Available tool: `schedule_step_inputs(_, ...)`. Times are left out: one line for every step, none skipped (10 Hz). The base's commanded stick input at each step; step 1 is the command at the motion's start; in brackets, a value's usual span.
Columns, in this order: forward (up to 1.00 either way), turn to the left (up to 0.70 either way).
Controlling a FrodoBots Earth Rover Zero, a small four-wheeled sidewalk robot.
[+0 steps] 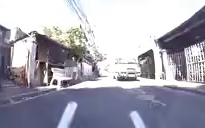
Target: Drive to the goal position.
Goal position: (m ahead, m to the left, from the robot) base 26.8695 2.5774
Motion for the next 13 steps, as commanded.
schedule_step_inputs(1.0, -0.3)
schedule_step_inputs(1.0, -0.38)
schedule_step_inputs(1.0, -0.07)
schedule_step_inputs(1.0, 0.04)
schedule_step_inputs(1.0, 0.02)
schedule_step_inputs(1.0, 0.0)
schedule_step_inputs(1.0, 0.0)
schedule_step_inputs(1.0, 0.04)
schedule_step_inputs(1.0, 0.09)
schedule_step_inputs(1.0, 0.1)
schedule_step_inputs(1.0, 0.14)
schedule_step_inputs(1.0, 0.14)
schedule_step_inputs(1.0, 0.03)
